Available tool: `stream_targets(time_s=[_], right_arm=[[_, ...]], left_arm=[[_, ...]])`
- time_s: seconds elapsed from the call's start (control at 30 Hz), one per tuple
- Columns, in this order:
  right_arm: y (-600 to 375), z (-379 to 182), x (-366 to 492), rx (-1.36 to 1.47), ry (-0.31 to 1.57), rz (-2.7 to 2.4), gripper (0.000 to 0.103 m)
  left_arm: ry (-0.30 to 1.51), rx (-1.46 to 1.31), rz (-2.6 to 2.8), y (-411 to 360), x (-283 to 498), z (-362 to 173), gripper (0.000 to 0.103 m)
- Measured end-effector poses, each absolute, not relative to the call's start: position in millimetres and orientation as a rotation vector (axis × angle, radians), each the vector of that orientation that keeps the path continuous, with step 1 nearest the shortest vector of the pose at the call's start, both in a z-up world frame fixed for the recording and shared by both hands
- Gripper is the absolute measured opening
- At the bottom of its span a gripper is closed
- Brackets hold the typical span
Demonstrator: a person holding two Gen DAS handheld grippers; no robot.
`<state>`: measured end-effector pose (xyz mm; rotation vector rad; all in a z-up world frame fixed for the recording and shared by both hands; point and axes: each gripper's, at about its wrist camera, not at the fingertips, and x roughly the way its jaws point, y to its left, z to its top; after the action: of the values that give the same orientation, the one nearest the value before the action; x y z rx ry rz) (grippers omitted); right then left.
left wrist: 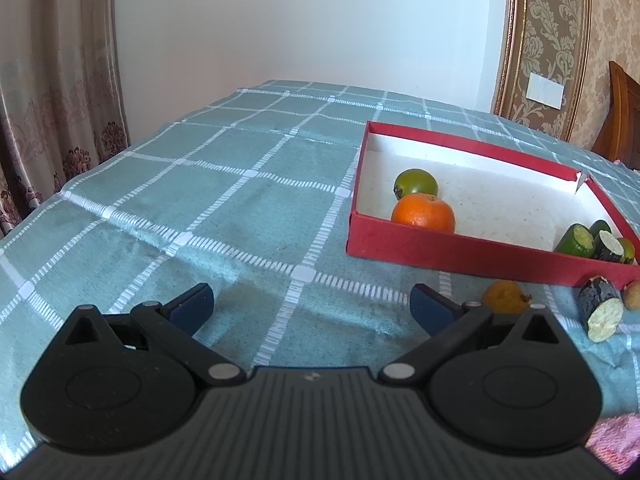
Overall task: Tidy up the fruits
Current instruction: 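Lift the mandarin over the tray and open the right gripper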
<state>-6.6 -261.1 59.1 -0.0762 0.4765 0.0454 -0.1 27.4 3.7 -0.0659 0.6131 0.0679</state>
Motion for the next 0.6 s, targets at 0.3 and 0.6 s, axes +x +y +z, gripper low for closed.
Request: stream_targets(time_s=[0.3, 0.6], right_arm=[[-302.2, 70.0, 10.9, 0.026, 0.464, 0.012, 0.042], [-307.4, 94.1, 43.7, 0.055, 0.444, 0.044, 0.042]], left_arm=[[0.610, -0.082, 0.056, 29.3, -0.9, 3.6, 0.103], [0.614, -0.089, 0.049, 29.4, -0.3, 3.5, 0.103]])
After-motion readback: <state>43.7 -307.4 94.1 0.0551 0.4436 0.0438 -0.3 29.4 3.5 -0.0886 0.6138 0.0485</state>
